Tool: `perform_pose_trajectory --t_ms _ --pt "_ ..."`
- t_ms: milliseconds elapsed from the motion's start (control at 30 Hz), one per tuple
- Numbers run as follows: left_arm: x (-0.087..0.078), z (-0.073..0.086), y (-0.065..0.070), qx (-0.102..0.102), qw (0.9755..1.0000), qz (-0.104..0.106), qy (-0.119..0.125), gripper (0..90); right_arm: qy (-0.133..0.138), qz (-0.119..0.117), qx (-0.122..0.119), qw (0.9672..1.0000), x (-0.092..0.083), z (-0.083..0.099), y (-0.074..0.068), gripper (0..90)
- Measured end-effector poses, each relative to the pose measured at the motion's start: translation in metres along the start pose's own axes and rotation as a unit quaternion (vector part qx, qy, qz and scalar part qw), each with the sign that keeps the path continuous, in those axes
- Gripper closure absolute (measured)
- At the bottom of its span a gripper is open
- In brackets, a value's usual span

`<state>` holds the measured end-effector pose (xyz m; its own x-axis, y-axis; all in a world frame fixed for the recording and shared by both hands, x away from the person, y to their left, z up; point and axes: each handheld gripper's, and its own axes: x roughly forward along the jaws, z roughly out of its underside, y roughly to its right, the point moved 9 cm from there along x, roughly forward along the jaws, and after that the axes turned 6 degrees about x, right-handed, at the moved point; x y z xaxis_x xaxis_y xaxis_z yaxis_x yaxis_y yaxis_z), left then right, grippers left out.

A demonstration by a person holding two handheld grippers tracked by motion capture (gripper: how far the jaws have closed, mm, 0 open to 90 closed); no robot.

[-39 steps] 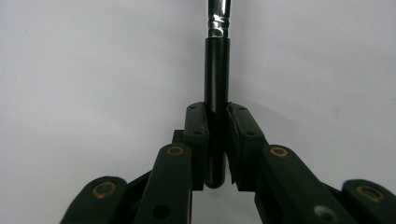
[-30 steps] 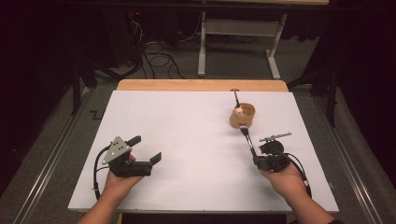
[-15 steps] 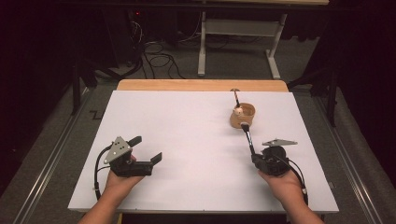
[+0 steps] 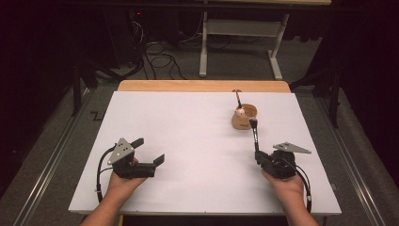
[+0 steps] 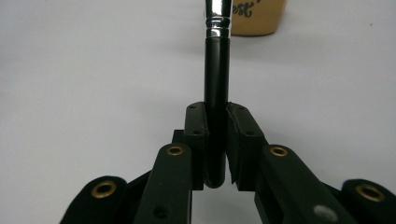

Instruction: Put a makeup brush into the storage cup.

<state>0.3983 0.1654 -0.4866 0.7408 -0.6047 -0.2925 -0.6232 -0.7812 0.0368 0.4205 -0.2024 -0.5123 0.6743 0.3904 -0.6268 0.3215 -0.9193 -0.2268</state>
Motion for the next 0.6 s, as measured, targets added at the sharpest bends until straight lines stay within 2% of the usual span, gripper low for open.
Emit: perform_pose_trajectory --t_ms 67,233,433,600 --pt "0.0 0.0 -0.001 -0.003 1.0 -0.002 0.0 0.3 0.008 -0.004 0.007 0.9999 -0.001 -0.001 0.001 80.7" --pt "0.001 0.002 -0.002 -0.005 1.0 -0.005 -0.002 0.3 0.023 -0.012 0.001 0.9996 -0.002 0.0 0.002 80.7" --pt "0.002 0.004 -0.003 -0.007 0.9999 -0.008 -0.007 0.3 0.048 -0.02 -0.029 0.9982 -0.004 -0.006 -0.002 80.7" --pt "0.003 0.005 -0.002 -0.007 0.9999 -0.011 -0.007 0.3 0.075 -0.022 -0.052 0.9956 -0.007 -0.011 -0.006 80.7"
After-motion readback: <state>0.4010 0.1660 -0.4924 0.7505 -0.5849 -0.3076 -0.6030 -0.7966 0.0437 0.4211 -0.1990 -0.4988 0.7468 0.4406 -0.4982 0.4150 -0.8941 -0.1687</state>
